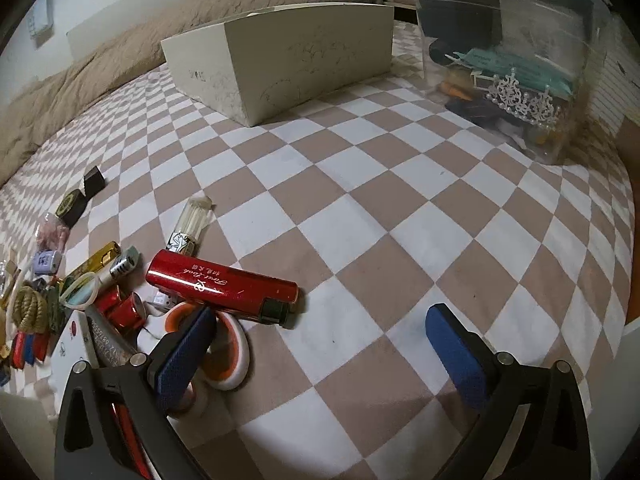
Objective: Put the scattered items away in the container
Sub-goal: 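Move the left tool to the yellow tube while the right tool moves to the red cylinder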
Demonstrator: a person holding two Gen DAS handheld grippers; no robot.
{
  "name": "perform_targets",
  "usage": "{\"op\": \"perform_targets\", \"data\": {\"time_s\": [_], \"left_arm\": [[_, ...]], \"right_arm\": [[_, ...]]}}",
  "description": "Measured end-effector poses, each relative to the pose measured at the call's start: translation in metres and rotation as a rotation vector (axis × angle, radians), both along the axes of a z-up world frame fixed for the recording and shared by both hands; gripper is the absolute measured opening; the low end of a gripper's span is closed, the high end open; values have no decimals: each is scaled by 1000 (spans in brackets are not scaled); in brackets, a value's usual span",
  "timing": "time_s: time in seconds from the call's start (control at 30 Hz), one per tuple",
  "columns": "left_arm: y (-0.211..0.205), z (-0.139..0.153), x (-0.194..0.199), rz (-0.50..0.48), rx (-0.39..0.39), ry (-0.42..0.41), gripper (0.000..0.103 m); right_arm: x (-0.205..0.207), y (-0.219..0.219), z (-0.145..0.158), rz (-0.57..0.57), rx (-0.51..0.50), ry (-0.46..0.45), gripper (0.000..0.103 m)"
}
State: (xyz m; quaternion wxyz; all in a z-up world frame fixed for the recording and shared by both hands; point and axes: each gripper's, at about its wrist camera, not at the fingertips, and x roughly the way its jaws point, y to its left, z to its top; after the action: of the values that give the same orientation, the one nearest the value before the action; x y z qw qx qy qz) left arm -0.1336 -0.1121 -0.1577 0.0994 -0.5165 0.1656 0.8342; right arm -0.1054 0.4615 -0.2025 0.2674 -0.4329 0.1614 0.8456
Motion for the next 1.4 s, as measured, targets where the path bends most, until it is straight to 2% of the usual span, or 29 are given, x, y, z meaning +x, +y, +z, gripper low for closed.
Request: {"op": "perform_targets", "data": {"time_s": [0.13, 0.27, 0.43, 0.6, 0.7, 0.87, 1.1, 1.2, 1.4], "left_arm": [[0, -7, -9, -5, 31, -41, 103], [-7, -10, -21, 41, 74, -64, 103], [-15, -11, -32, 91, 117, -57, 103], [-28, -4, -31, 101, 117, -59, 103], [-36, 5, -24, 49, 134, -54, 103], [-30, 11, -10, -124, 177, -85, 103], [-8, -19, -12, -281, 50, -128, 103], [-9, -22, -20, -291, 82, -111, 103], [-19, -25, -48, -205, 109, -64, 103]], "right_arm": [[0, -1, -1, -3, 6, 8, 103], [0, -1, -1, -4, 8, 11, 103], [0, -2, -1, -4, 8, 11, 103], [0, -2, -1, -4, 9, 11, 103], [0, -1, -1, -4, 8, 11, 103], [0, -1, -1, -3, 8, 11, 103], [0, -2, -1, -3, 9, 11, 103], [0, -2, -2, -3, 9, 11, 103], [0, -2, -2, -3, 10, 10, 103]]}}
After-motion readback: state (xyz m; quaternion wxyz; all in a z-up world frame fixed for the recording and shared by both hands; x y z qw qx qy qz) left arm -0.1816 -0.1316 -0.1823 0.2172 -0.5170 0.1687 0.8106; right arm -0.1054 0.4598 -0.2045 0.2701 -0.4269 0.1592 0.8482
